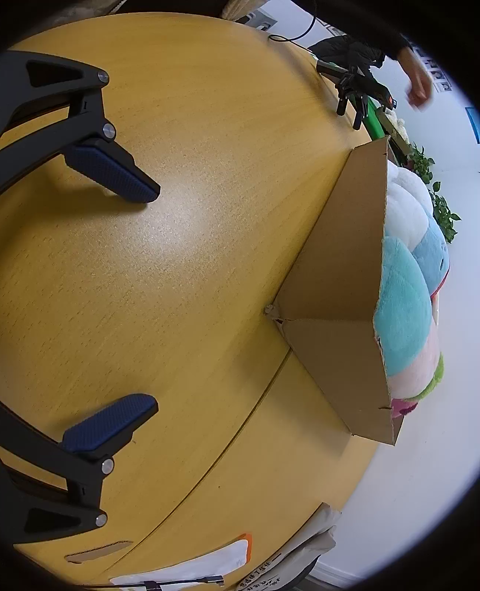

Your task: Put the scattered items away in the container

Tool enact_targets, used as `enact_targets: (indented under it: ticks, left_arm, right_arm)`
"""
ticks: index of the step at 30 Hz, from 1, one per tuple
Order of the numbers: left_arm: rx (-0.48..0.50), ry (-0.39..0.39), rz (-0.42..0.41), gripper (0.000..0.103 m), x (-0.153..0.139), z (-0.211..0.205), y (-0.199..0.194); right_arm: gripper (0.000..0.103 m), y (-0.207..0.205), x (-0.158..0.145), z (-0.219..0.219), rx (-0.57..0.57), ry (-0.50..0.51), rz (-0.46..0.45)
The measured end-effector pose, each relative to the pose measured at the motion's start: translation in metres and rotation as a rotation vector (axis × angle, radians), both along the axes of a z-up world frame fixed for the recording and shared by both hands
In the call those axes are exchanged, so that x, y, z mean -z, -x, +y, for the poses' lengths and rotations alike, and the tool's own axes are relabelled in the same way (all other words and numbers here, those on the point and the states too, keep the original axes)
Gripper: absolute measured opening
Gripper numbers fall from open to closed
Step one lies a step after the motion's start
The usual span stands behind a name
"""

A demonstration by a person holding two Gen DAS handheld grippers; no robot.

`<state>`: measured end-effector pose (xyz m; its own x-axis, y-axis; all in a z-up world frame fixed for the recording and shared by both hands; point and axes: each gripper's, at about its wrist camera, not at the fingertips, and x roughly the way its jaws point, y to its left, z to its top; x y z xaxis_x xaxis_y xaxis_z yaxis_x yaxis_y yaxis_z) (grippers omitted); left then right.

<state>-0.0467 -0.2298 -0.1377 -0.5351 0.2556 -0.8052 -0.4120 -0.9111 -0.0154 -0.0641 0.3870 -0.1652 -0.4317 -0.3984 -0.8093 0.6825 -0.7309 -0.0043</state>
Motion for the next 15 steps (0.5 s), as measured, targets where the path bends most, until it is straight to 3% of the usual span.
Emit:
enact_targets:
  ticks: [15]
  left_arm:
    - [0.001,0.001,0.000,0.103,0.0003,0.0012,0.0008]
  right_arm:
    - [0.103,0.0019,0.0000,0.0006,0.000,0.001,0.001]
